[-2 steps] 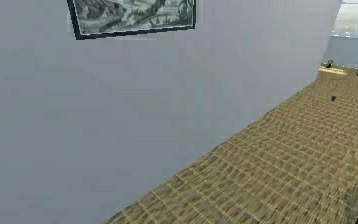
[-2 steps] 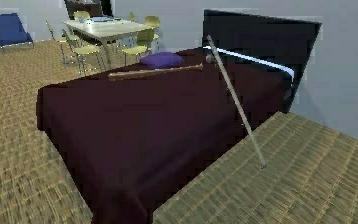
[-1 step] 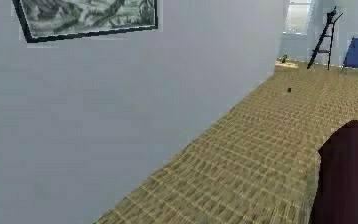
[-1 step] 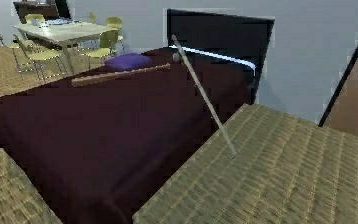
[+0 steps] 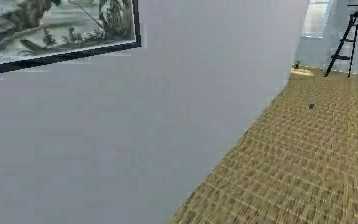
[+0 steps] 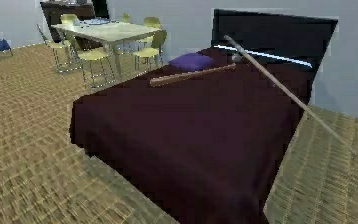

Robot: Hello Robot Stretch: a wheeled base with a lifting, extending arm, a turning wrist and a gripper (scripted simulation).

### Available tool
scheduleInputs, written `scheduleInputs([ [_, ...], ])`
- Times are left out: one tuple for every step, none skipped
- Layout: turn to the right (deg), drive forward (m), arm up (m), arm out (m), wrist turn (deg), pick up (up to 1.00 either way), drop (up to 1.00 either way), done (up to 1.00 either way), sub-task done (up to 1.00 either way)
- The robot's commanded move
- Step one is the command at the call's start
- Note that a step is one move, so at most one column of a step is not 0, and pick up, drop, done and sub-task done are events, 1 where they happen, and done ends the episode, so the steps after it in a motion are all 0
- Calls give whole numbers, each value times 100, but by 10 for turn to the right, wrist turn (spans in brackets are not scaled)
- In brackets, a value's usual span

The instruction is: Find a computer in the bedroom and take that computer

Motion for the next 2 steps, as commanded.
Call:
scheduleInputs([
  [360, 0, 0, 0, 0, 0, 0, 0, 0],
  [0, 100, 0, 0, 0, 0, 0, 0, 0],
])
